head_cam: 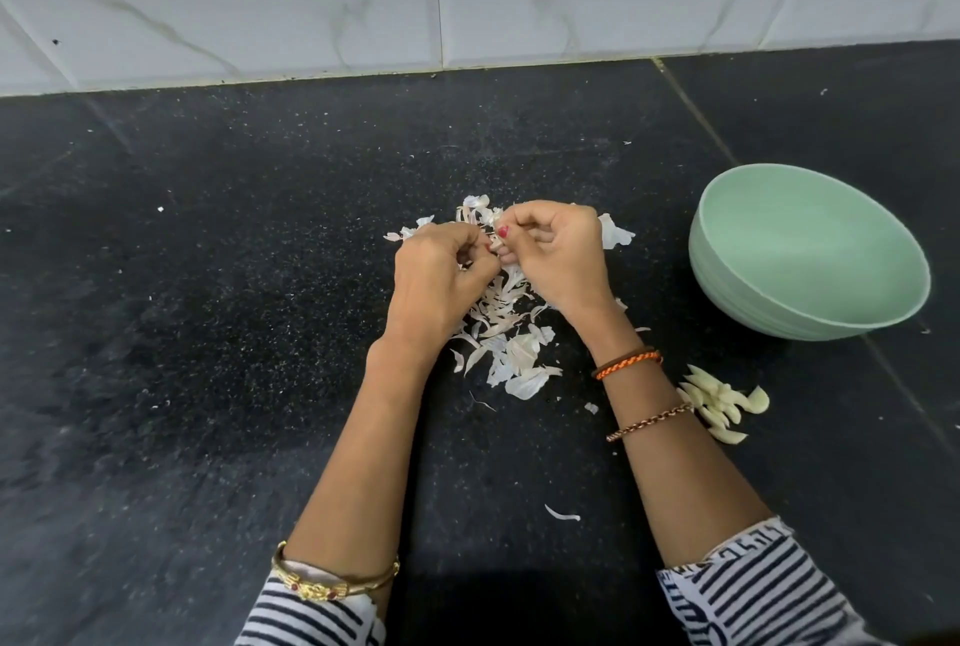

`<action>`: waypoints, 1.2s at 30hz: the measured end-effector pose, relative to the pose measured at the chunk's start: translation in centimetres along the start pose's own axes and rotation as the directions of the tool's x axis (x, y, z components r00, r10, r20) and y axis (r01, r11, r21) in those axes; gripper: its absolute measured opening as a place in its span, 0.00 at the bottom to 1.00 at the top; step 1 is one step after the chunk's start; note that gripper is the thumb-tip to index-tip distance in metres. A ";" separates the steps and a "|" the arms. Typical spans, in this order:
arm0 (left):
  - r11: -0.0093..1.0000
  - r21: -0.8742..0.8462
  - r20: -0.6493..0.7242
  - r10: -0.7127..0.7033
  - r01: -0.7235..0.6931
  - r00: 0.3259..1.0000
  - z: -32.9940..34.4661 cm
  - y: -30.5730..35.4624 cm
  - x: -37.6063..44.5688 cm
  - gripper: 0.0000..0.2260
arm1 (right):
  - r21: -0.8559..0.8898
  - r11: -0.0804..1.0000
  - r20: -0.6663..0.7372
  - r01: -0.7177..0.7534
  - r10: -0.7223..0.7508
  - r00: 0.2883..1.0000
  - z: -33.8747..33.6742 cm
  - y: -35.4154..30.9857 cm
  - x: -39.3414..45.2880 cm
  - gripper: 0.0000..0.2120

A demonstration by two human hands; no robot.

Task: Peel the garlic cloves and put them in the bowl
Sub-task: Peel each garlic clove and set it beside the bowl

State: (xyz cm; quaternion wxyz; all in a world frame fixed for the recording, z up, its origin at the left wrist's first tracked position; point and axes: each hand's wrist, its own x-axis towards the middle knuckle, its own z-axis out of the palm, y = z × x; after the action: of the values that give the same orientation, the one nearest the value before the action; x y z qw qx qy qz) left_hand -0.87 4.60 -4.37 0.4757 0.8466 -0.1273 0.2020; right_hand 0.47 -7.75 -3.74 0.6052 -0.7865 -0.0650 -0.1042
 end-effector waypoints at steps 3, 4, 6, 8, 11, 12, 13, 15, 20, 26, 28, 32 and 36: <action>0.996 -0.058 -0.048 -0.069 0.066 0.996 0.2 0.5 0.0 0.16 | -0.016 0.992 -0.075 0.128 -0.129 0.989 0.3 0.1 -0.3 0.07; 0.992 -0.085 -0.063 -0.100 0.095 0.993 0.2 0.7 -0.1 0.14 | -0.025 0.985 -0.108 0.170 -0.172 0.979 0.5 0.1 -0.4 0.07; 0.978 -0.136 -0.084 -0.169 0.157 0.982 0.3 1.0 -0.1 0.07 | -0.077 0.965 -0.171 0.249 -0.259 0.951 1.0 0.2 -0.6 0.06; 0.956 -0.201 -0.092 -0.234 0.212 0.968 0.3 1.4 -0.1 0.05 | -0.145 0.934 -0.224 0.328 -0.353 0.908 1.3 0.4 -0.6 0.06; 0.893 -0.363 -0.056 -0.305 0.265 0.951 0.4 1.9 -0.1 0.10 | -0.152 0.906 -0.264 0.396 -0.423 0.867 1.1 0.5 -0.5 0.07; 0.862 -0.420 -0.031 -0.326 0.283 0.945 0.5 1.9 0.0 0.12 | -0.097 0.917 -0.257 0.386 -0.398 0.881 1.0 0.4 -0.4 0.07; 0.829 -0.469 -0.006 -0.348 0.305 0.937 0.6 1.8 0.1 0.13 | -0.015 0.935 -0.242 0.355 -0.348 0.906 0.9 0.2 -0.5 0.07; 0.770 -0.537 0.022 -0.396 0.345 0.918 0.7 1.5 0.3 0.12 | 0.149 0.956 -0.189 0.254 -0.224 0.956 0.7 -0.2 -0.5 0.08; 0.728 -0.562 0.052 -0.442 0.392 0.896 0.4 1.6 0.4 0.07 | 0.273 0.961 0.112 -0.041 0.011 0.994 -0.3 -1.2 -0.5 0.10; 0.790 -0.465 -0.057 -0.476 0.399 0.878 -0.7 0.3 0.6 0.13 | 0.334 0.937 0.066 -0.098 0.081 0.995 -0.6 -1.2 -0.5 0.07; 0.840 -0.393 -0.032 -0.419 0.375 0.907 -0.4 0.5 0.2 0.21 | 0.316 0.947 -0.061 -0.051 0.073 0.995 0.0 -1.1 -0.6 0.07; 0.891 -0.334 -0.029 -0.337 0.308 0.941 0.1 0.8 -0.1 0.12 | 0.275 0.961 -0.198 0.034 0.022 0.980 0.5 -0.8 -0.7 0.08; 0.817 -0.477 -0.015 -0.374 0.323 0.927 0.0 0.9 0.1 0.06 | 0.299 0.952 -0.226 0.060 0.009 0.974 0.4 -0.6 -0.7 0.07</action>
State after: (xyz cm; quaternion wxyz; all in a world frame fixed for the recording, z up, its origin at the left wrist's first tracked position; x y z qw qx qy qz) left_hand -1.14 4.16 -3.60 0.7001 0.7037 0.0109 0.1202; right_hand -0.31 -7.15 -3.46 0.7210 -0.6663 -0.0215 -0.1889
